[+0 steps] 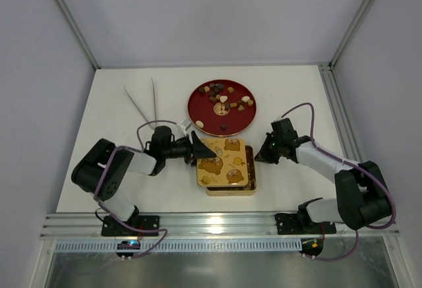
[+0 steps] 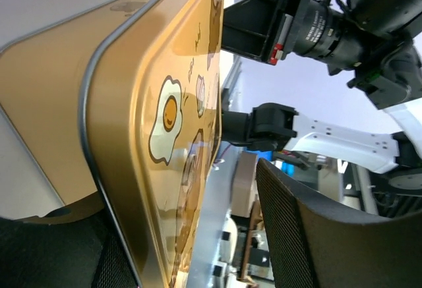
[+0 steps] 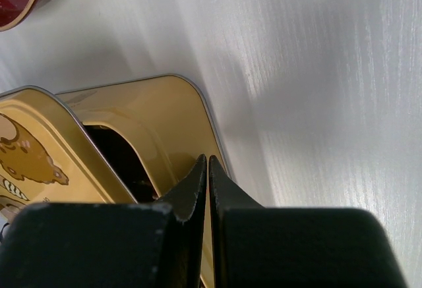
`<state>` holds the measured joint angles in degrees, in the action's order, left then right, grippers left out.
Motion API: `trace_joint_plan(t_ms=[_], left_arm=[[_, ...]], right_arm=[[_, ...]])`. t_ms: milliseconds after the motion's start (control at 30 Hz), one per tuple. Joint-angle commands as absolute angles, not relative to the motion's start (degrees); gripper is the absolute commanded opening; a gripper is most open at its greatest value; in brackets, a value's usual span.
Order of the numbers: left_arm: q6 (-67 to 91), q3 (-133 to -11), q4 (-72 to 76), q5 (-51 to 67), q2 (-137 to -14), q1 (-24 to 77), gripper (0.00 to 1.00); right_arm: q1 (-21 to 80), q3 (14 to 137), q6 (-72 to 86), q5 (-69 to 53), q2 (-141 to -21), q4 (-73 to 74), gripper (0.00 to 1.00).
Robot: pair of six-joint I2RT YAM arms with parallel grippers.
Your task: Pack the chocolate
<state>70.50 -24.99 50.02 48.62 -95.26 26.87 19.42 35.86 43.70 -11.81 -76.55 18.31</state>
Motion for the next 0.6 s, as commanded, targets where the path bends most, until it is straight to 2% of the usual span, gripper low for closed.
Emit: trace_joint_plan(t_ms=[0,167,567], left_arm=[[60.8,-28.2,33.9,48.1,-91.2,26.6,0.62],[55.6,-31.5,21.3,46.4,-89.3,26.5,0.63],[48.5,-35.4,7.4,44.2,-85.7,26.5,0.65]], right_arm=[[19.9,36.5,44.0,-11.2,-77.0,16.4,0.04],[20.0,36.4,44.0,-11.2,-77.3,16.1,0.04],[20.2,35.7,44.2,-11.3,-78.0,15.0,0.04]])
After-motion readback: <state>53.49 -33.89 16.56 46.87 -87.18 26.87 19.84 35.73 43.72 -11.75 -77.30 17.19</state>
